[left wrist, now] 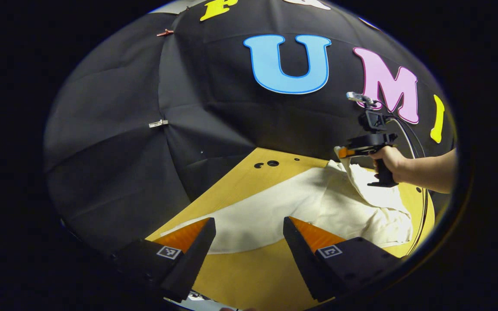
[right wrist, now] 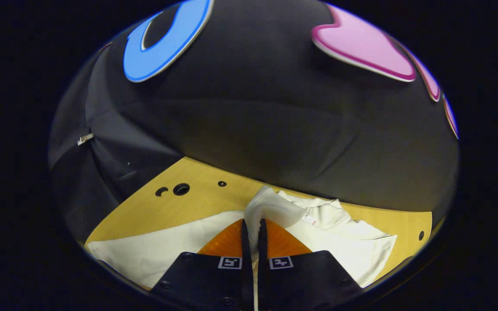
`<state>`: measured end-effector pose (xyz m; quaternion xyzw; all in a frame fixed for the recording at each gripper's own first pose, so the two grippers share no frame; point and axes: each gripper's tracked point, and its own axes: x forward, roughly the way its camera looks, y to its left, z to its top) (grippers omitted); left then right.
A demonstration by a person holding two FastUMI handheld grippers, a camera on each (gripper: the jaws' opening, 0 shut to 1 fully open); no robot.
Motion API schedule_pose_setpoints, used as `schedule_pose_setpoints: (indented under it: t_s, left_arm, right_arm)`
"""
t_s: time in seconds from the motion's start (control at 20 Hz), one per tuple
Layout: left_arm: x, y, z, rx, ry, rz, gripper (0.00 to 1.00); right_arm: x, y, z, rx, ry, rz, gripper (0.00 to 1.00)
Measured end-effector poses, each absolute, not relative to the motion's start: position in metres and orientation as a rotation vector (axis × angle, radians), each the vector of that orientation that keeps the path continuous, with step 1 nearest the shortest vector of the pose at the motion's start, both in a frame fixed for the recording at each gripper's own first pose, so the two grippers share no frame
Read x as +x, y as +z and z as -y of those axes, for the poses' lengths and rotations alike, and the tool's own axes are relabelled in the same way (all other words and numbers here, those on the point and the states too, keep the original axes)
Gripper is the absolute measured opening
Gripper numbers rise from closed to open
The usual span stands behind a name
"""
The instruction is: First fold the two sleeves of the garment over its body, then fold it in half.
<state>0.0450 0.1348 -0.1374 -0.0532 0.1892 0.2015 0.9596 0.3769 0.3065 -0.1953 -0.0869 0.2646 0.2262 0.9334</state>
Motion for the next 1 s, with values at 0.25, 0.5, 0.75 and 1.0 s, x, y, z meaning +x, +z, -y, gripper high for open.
schedule_pose_setpoints:
  t_s: [0.25,0.5,0.75,1.0]
  left_arm:
    - [0.037,-0.144,-0.146,-0.137,0.453,-0.4,0.99]
    - [0.029,-0.158,-0.167,-0.134,0.517,-0.408,0.98]
    - [0.03,-0.19,-0.199,-0.163,0.609,-0.442,0.99]
    - [0.032,-0.219,-0.237,-0.208,0.729,-0.464,0.99]
  right_arm:
    - [0.353,-0.238,-0.359,-0.113,0.514,-0.642,0.31]
    - [0.334,-0.232,-0.386,-0.076,0.598,-0.632,0.58]
    - [0.332,-0.204,-0.353,-0.054,0.574,-0.559,1.0]
    - [0.339,-0.175,-0.267,-0.089,0.478,-0.505,1.0]
